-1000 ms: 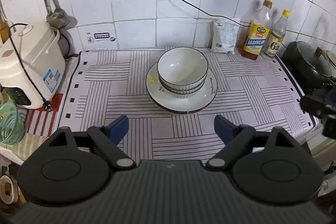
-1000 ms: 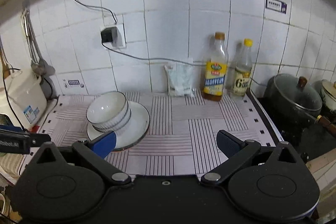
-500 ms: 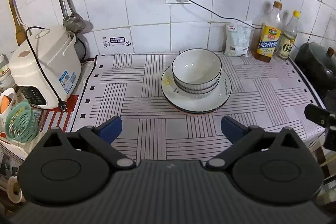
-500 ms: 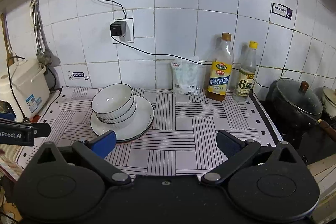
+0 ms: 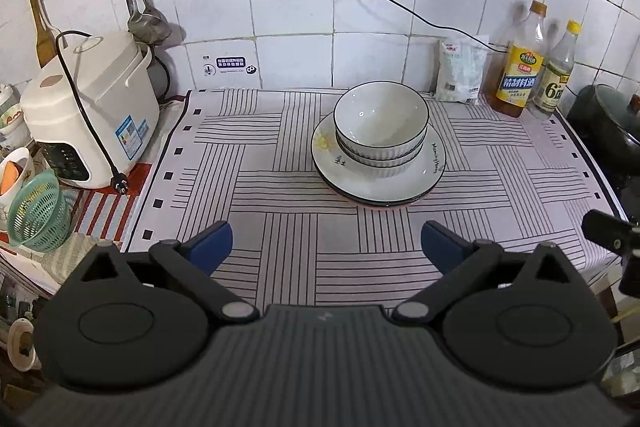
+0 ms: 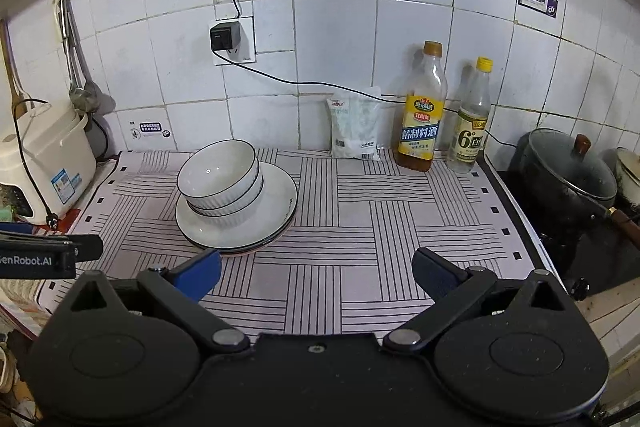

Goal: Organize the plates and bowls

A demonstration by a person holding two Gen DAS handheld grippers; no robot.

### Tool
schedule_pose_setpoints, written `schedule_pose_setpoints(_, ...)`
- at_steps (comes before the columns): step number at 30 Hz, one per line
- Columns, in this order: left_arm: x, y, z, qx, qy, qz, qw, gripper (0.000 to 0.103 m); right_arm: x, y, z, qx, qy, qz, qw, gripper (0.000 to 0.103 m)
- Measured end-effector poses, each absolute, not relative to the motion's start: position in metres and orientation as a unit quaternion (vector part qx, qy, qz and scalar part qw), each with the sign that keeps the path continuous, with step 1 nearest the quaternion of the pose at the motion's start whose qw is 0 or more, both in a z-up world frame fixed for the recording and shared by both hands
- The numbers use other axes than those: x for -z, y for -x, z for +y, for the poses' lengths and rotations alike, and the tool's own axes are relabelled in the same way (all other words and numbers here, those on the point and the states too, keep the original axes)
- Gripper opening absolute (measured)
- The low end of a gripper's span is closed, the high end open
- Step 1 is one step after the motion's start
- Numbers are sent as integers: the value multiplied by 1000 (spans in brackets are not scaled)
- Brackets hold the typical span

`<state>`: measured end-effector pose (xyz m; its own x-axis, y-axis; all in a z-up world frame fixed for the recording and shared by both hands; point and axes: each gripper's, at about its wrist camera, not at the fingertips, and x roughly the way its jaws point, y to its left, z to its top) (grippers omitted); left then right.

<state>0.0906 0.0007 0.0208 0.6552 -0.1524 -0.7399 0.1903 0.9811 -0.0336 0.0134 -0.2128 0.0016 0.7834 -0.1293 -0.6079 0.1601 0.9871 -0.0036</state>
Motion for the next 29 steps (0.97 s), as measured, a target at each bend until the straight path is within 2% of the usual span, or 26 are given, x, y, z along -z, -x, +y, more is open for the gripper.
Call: schedule_pose_setpoints(29,-24,-89,1,93,-33,406,908,102,4,-14,-214,88,-16,331,939,103)
